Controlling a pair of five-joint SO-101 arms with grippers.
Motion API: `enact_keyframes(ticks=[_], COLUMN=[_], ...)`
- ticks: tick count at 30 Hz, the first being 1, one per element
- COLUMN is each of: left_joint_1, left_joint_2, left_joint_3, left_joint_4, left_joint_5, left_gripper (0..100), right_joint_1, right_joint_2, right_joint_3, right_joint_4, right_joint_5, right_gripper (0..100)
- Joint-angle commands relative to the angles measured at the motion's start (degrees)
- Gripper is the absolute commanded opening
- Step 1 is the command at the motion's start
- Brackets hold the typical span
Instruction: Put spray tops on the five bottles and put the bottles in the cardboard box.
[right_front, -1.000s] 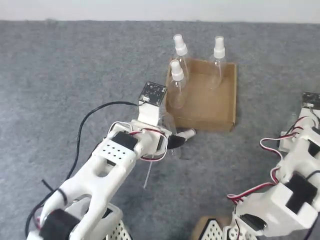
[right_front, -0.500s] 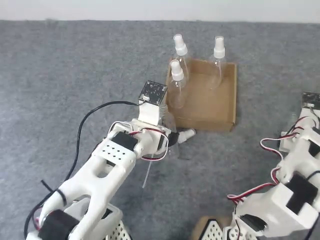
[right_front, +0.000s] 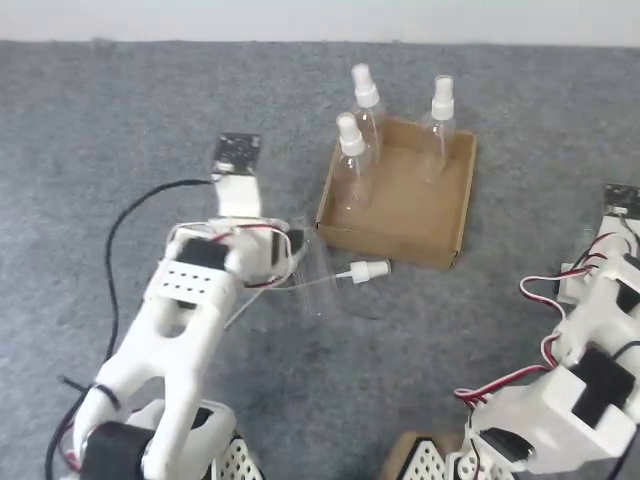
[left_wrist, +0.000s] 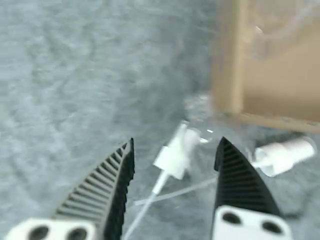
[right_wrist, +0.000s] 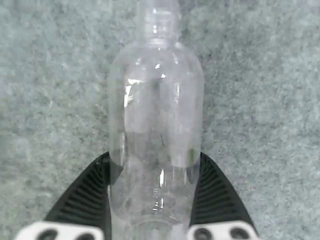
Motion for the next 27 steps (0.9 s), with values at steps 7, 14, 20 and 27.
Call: enact_keyframes(ticks=[7, 14, 20, 27], left_joint_1=[-11.52, -11.96, -7.91, -4.04], left_joint_2=[0.00, -0.44, -1.76, -12.48], left_joint_3=[-7.16, -6.73, -6.73, -0.57], left_joint_4=[5.01, 5.27, 9.41, 10.46], left_joint_5=[-4.22, -4.22, -5.10, -7.56], left_gripper=[24, 24, 30, 32], right_joint_1=[0.48, 0.22, -2.59, -6.64], right_joint_2=[0.31, 0.22, -0.31, -0.31], right_joint_3=[-0.18, -0.44, -0.53, -0.53], right_joint_4=[-0.75, -0.75, -0.22, -0.13], right_joint_5=[0.97, 0.97, 0.97, 0.97], right_gripper=[0.6, 0.6, 0.7, 0.7])
